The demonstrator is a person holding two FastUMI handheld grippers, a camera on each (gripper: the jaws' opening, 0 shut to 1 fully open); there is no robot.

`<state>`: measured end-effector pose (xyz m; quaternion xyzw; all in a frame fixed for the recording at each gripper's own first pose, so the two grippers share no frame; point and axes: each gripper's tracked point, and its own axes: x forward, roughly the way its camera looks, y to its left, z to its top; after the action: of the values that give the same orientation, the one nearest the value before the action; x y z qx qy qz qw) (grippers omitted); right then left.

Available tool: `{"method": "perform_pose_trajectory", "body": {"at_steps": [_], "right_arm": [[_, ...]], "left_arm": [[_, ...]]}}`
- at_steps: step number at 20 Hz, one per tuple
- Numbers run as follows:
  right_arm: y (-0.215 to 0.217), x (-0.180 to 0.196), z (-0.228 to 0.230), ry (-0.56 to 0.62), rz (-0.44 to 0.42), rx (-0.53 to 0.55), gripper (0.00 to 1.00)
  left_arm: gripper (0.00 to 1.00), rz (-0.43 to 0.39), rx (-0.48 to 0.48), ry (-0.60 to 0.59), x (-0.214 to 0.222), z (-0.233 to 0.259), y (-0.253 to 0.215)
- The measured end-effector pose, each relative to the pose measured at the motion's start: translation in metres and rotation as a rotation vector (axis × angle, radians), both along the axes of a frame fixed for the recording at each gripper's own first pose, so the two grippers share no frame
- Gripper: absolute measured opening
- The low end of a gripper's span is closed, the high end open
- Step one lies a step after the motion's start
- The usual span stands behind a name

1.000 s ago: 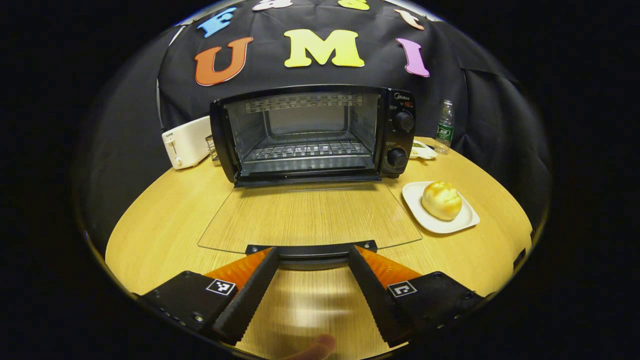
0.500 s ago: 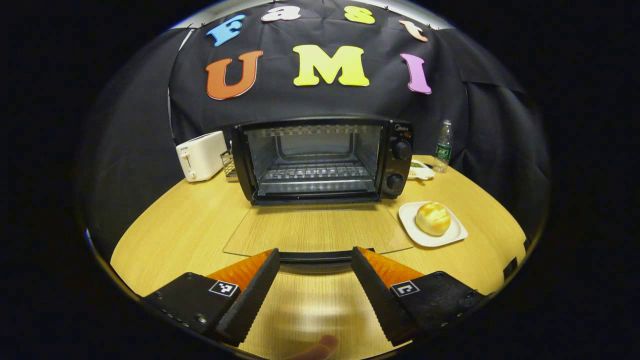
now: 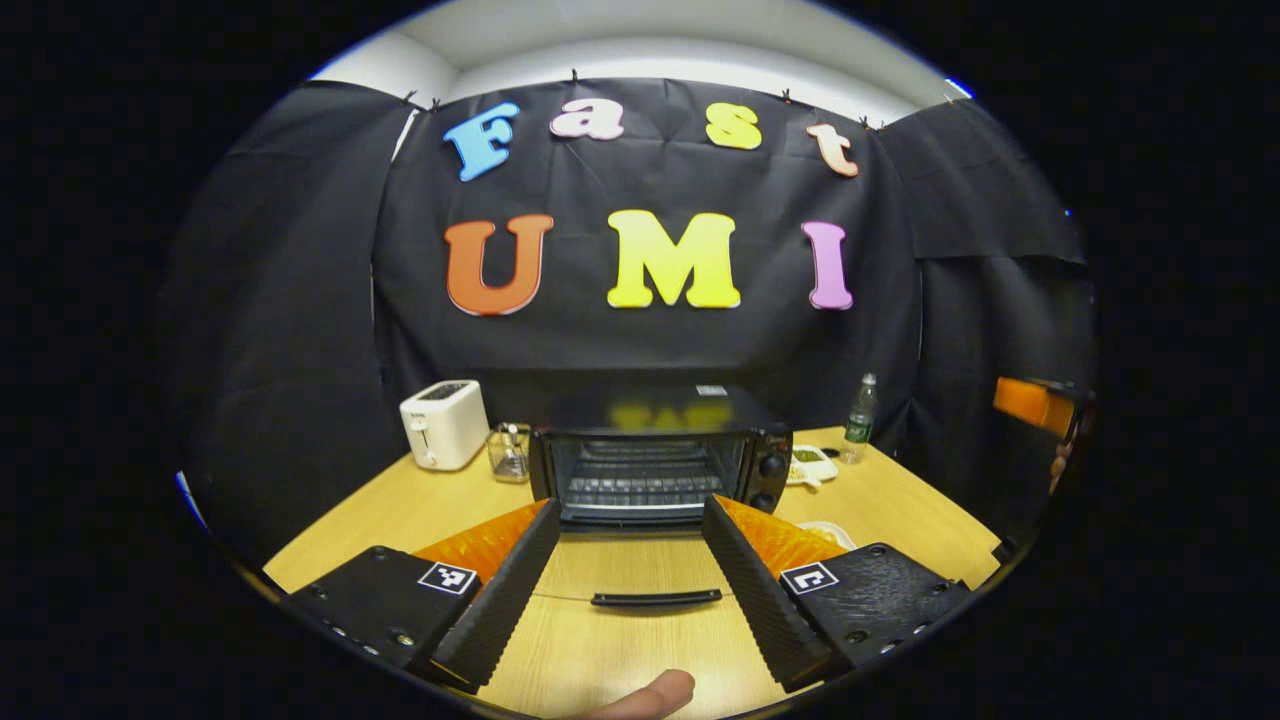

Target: Open the electric oven with the left hand, put the food in, and close the electric oven.

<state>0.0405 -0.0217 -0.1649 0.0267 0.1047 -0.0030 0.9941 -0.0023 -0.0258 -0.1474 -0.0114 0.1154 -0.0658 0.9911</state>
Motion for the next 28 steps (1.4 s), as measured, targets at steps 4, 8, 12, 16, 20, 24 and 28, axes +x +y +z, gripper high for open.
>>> {"method": "perform_pose_trajectory", "body": {"at_steps": [4, 8, 12, 16, 20, 24, 28], "right_arm": [[0.030, 0.021, -0.053, 0.083, 0.044, 0.020, 0.96], [0.048, 0.044, -0.111, 0.186, 0.074, 0.026, 1.00], [0.066, 0.063, -0.161, 0.259, 0.104, 0.032, 1.00], [0.082, 0.075, -0.210, 0.361, 0.142, -0.001, 0.96], [0.097, 0.081, -0.243, 0.430, 0.172, -0.010, 1.00], [0.109, 0.087, -0.263, 0.487, 0.206, -0.003, 0.96], [0.116, 0.090, -0.277, 0.514, 0.219, 0.027, 0.96]], "left_arm": [[0.94, 0.003, -0.042, -0.066, -0.006, 0.048, 0.011], [0.94, 0.035, -0.037, -0.139, -0.014, 0.089, 0.027], [0.94, 0.060, -0.022, -0.200, -0.026, 0.121, 0.038], [0.94, 0.054, -0.020, -0.201, -0.037, 0.121, 0.039], [0.94, 0.085, 0.020, -0.205, -0.040, 0.118, 0.043], [0.94, 0.081, 0.014, -0.188, -0.039, 0.112, 0.038], [0.95, 0.097, 0.027, -0.166, -0.034, 0.105, 0.039]]}}
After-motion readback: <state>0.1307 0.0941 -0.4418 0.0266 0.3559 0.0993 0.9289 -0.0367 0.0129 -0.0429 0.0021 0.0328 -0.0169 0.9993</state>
